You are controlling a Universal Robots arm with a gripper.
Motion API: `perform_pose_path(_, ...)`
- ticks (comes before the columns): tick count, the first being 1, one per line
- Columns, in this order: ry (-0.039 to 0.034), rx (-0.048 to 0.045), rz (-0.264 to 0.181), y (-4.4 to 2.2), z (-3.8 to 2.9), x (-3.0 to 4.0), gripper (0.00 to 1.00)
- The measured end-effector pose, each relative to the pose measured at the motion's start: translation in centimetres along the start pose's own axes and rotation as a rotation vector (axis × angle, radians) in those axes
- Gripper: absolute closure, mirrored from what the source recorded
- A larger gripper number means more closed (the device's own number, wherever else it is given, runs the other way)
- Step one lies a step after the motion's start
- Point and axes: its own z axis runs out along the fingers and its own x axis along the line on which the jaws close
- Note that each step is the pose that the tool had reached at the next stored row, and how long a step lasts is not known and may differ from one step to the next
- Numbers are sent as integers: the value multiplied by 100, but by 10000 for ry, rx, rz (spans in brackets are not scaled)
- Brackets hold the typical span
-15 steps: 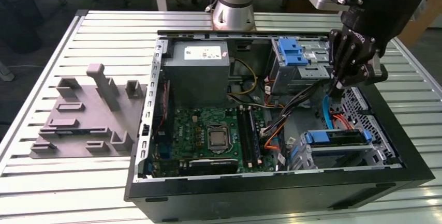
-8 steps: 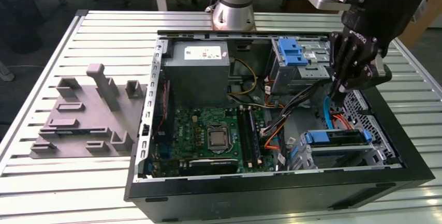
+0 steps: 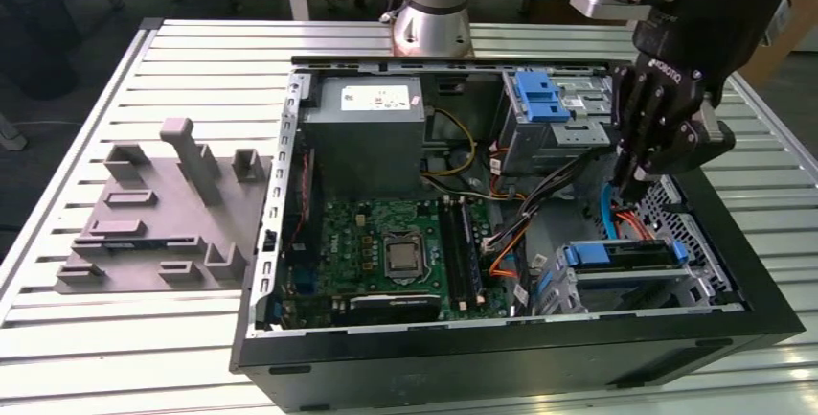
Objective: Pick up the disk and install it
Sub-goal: 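Insert the second disk wire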
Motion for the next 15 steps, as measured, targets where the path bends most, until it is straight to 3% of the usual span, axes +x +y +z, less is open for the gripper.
perform_pose_path(1, 22, 2, 0, 0, 3, -1, 81)
perform_pose_path(2, 41, 2, 1, 0, 7, -2, 75)
perform_pose_path(6, 101, 6, 1, 0, 22, -5, 75)
perform_pose_path(8, 104, 6, 1, 0, 25, -6, 83)
perform_pose_path(10, 73, 5, 1, 0, 28, -7, 84)
perform_pose_path(11, -16, -1, 2, 1, 30, -7, 84)
perform_pose_path(13, -287, -17, -1, 1, 36, -6, 84)
perform_pose_path(15, -448, -4, -5, 1, 45, 2, 84)
